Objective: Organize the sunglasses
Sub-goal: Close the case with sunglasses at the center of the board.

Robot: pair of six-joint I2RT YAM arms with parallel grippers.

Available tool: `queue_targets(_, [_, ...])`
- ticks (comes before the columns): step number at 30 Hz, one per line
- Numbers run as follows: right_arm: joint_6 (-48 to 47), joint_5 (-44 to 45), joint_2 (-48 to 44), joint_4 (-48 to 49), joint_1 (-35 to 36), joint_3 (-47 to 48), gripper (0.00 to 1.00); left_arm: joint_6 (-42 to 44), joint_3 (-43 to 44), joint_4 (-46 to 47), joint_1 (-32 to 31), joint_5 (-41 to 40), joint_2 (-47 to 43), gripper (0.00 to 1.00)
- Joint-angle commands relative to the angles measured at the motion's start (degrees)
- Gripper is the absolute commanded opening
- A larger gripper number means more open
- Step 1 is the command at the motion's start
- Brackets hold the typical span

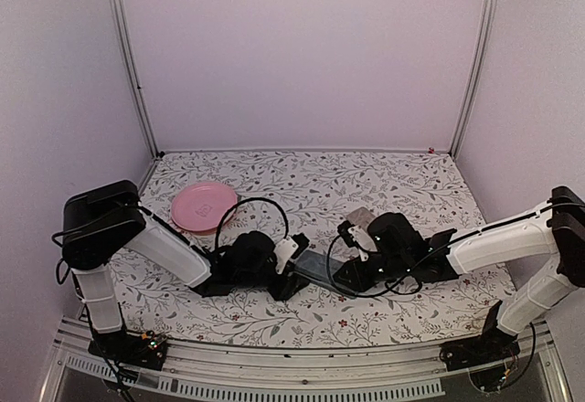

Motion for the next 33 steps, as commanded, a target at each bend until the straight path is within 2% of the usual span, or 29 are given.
queue_targets(1, [1.30, 1.41, 0.59, -1.79, 0.66, -0.63, 0.25, -1.90, -2.22, -4.43, -0.60, 1.96, 1.87, 0.58])
queue_targets(4, [0.88, 2.30, -1.63, -2.59, 0.69, -0.39, 0.28, -1.99, -2.87, -5.36, -0.58, 1.81, 1.03, 0.59])
queue_targets(6, [0.38, 3.47, -3.70, -3.90, 0.73, -0.22, 0.34, -2.04, -3.63, -5.91, -0.57, 1.69, 0.14, 0.60])
queue_targets(14, [-5.95, 7.71, -7.63, -11.80, 0.71, 1.26, 0.75, -2.94, -6.69, -8.59, -0.66, 1.13, -4.21, 0.71])
queue_targets(20, [-11.18, 6.72, -2.84, -15.36, 0.78, 4.32, 0.94, -3.35, -7.31, -9.47, -0.71, 1.18, -5.92, 0.74])
queue_targets(26, [-15.67, 6.99, 3.84, -16.39, 0.78, 8.71, 0.97, -4.45, -7.30, -9.03, -0.66, 2.73, -6.14, 0.74])
queue_targets(33, [-19.50, 7.29, 10.62, -18.38, 0.81, 13.49, 0.89, -4.68, -7.56, -9.00, -0.71, 3.14, -6.71, 0.74])
